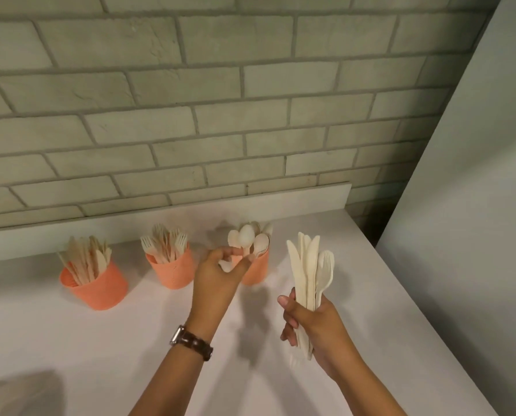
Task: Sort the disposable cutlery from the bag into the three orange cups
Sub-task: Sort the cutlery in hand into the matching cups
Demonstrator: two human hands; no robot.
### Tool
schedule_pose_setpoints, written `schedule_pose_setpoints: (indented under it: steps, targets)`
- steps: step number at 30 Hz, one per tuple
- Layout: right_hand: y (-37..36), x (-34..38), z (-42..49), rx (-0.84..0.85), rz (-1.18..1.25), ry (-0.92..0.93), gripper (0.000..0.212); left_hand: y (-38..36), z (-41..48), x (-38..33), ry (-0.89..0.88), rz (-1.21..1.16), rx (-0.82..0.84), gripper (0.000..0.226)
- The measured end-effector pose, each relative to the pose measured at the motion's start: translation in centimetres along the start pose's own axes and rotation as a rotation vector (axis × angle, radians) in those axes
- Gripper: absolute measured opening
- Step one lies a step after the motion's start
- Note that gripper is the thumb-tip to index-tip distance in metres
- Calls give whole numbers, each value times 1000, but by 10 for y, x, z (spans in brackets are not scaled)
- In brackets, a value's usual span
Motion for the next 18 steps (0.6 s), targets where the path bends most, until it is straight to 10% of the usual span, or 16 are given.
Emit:
schedule_pose_setpoints:
  steps: [4,18]
  targets:
    - [-26,-3,-4,1,-131,4,28,3,-56,-23,74,-97,180,12]
    - [-115,-16,-13,155,-415,0,44,75,-73,-3,168,-150,-14,19]
Point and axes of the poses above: each hand's wrist, its own z-axis towards the middle knuckle, its own y-axis out of the back of the hand, x = y × z, the point moved 4 cm from there along z, towards the middle knuckle, and after that the axes turned 7 degrees about -y, right-handed, at the moved point
